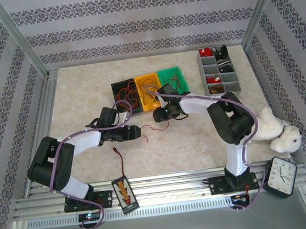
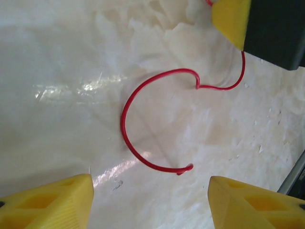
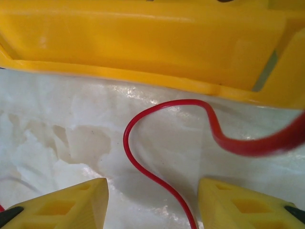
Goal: Untangle the cables
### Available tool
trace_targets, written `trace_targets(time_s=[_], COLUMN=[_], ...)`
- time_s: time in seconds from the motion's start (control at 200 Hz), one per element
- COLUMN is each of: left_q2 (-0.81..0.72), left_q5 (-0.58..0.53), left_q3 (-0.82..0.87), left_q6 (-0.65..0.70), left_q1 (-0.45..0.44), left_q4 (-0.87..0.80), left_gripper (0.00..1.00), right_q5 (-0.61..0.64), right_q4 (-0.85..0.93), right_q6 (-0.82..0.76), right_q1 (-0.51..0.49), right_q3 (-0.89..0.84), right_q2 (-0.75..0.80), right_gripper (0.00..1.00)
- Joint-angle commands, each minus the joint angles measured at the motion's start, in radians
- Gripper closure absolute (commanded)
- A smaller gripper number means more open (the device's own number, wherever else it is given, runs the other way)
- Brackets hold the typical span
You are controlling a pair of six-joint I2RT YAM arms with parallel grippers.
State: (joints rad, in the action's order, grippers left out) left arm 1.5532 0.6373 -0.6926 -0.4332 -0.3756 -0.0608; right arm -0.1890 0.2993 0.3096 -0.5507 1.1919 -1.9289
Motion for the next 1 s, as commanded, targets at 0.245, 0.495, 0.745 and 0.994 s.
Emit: trace_targets(time_s=[0.245, 0.495, 0.745, 0.994], left_q2=[0.091, 0.125, 0.129, 0.055], left_q5=[0.093, 0.095, 0.079, 0.026], left_q3=[-0.055, -0.075, -0.073, -0.026], left_q6=[0.004, -0.024, -0.031, -0.063], left_q1=[-0.043, -0.05, -0.05, -0.034], left_q4=[0.031, 0.089, 0.114, 0.183], left_gripper=[0.38, 0.39, 0.39, 0.35], right_q5=[-0.172, -0.131, -0.067, -0.058], right_q4=[0.003, 0.03, 0.051, -0.012], right_q6=[-0.064, -0.09, -0.106, -0.075], right_q1=[-0.109, -0.151, -0.168, -0.143], right_q3=[-0.02, -0.017, -0.038, -0.105], right_q2=[-0.002, 0.002, 0.003, 0.104], right_gripper=[0.46, 0.44, 0.44, 0.42])
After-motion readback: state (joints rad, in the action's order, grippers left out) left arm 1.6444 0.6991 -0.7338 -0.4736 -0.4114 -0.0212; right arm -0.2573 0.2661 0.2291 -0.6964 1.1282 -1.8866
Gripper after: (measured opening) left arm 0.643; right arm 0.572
